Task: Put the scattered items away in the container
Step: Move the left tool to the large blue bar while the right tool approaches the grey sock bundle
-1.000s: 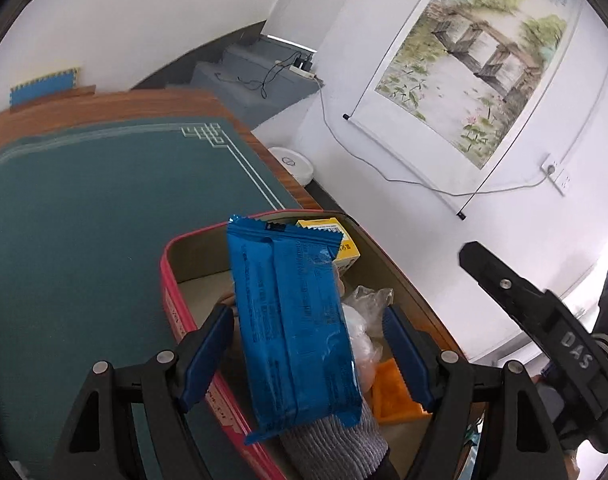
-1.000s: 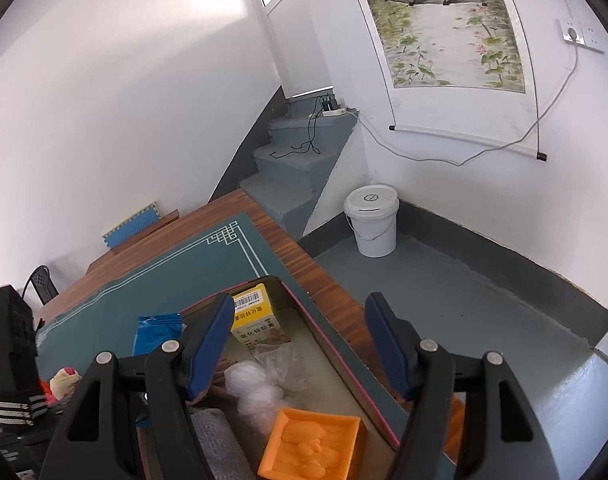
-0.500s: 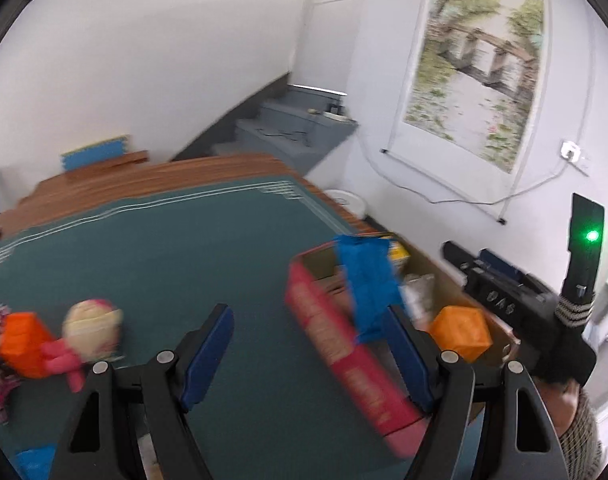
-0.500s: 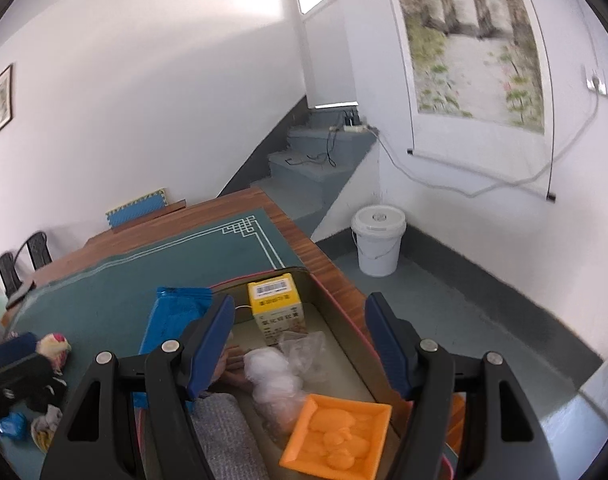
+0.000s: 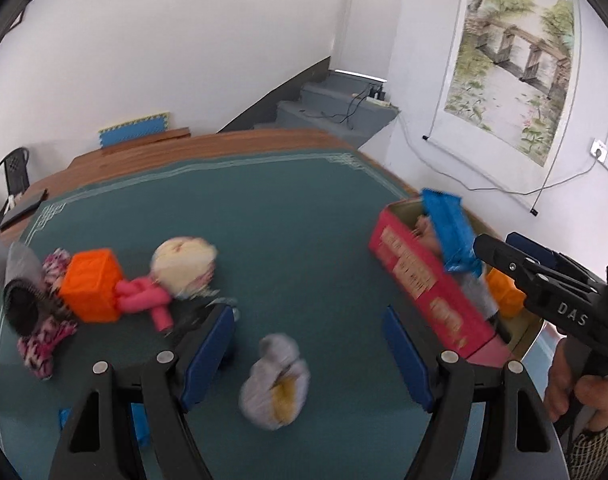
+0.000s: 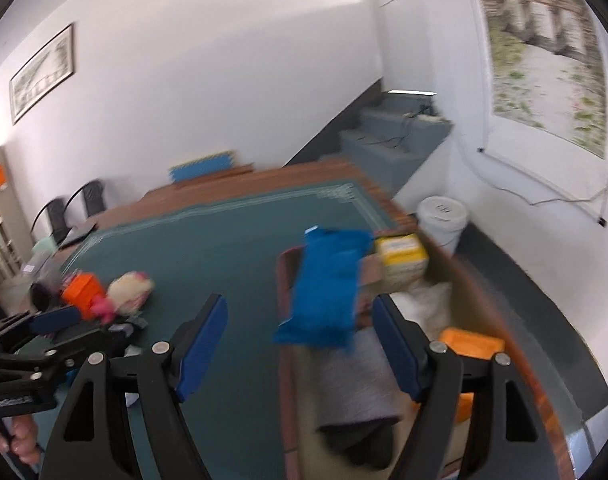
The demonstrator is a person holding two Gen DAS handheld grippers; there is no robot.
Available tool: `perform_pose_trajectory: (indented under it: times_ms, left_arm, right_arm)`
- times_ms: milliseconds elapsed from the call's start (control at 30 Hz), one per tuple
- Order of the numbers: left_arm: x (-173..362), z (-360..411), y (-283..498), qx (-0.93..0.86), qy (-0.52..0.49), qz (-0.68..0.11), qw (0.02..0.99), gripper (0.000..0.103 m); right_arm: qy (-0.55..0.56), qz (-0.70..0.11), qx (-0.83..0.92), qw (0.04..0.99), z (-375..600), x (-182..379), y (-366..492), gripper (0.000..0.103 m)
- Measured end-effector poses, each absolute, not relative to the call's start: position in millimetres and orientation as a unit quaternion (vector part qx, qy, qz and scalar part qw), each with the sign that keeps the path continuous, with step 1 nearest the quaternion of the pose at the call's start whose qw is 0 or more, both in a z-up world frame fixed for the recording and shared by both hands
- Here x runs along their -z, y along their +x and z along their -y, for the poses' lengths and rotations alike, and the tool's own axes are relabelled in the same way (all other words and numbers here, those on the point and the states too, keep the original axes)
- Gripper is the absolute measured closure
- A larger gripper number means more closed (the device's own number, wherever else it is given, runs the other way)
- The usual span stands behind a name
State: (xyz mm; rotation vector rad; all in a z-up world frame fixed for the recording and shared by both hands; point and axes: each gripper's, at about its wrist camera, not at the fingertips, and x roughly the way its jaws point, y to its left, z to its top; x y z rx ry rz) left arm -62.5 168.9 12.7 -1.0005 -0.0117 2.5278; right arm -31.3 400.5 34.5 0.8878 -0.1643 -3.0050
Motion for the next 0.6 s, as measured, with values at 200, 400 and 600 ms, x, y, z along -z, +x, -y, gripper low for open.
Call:
perform_pose_trajectory:
  times_ms: [200,400,600]
  left_arm:
    - [2.9,-106.4,-53.9,-0.91,-0.37,0.017,0.184,0.025]
    - [16.5,-51.3,-46.0,-0.913,-0.371,0.028,0.168,0.025]
    - [33.6,-25.2,-45.5,-0.909,-0.379,0.011,0.174,0.024]
  right_arm:
    - [0.327,0.019,0.942,0.073,-341.3,-19.3,-36.8,0.025]
    - [0.369,-0.002,0.922,0.119,-288.6,3.6,-44.3,0.025]
    - [0.386,-0.017,0.913,0.132,-251.2,15.6,-48.4,0.025]
